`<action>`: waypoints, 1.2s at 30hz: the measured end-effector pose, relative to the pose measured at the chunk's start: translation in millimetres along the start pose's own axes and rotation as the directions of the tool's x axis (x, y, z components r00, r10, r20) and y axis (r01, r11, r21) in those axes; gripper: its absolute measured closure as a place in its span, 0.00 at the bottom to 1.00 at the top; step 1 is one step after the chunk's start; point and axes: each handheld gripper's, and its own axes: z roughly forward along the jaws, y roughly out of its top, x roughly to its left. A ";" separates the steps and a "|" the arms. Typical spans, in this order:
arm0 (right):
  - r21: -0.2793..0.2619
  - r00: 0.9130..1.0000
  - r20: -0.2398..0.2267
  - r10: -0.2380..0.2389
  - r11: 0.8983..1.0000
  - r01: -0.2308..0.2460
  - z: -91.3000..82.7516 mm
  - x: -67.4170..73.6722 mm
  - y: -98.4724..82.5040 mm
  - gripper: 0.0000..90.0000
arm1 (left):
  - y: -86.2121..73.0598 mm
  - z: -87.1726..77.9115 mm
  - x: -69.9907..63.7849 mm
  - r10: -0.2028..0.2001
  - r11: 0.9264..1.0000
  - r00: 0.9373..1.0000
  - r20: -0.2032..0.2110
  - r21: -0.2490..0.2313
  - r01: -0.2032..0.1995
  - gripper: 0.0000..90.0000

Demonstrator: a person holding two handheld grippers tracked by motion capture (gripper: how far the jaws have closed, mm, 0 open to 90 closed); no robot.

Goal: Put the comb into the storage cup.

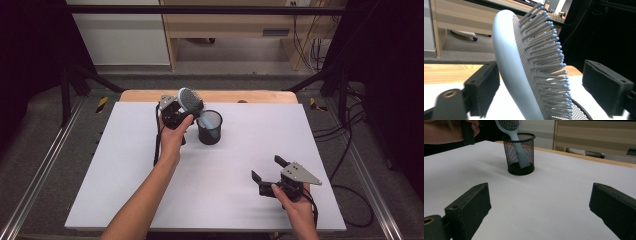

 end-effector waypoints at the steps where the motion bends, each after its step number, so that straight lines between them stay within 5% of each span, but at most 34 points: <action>1: 0.000 1.000 0.000 0.000 1.000 0.000 0.1 0.1 0.0 0.04 | -0.3 -0.3 -0.3 0.006 1.000 1.000 -0.002 0.001 -0.006 0.13; 23: 0.003 1.000 -0.006 -0.002 1.000 0.002 1.2 0.8 -0.3 0.04 | -5.5 -7.1 -0.7 0.047 0.999 0.999 -0.026 0.010 -0.047 0.03; 36: 0.004 1.000 -0.007 -0.005 1.000 0.005 1.1 1.7 0.0 0.04 | -8.6 -19.6 -2.0 0.108 0.994 0.993 -0.042 0.038 -0.107 0.02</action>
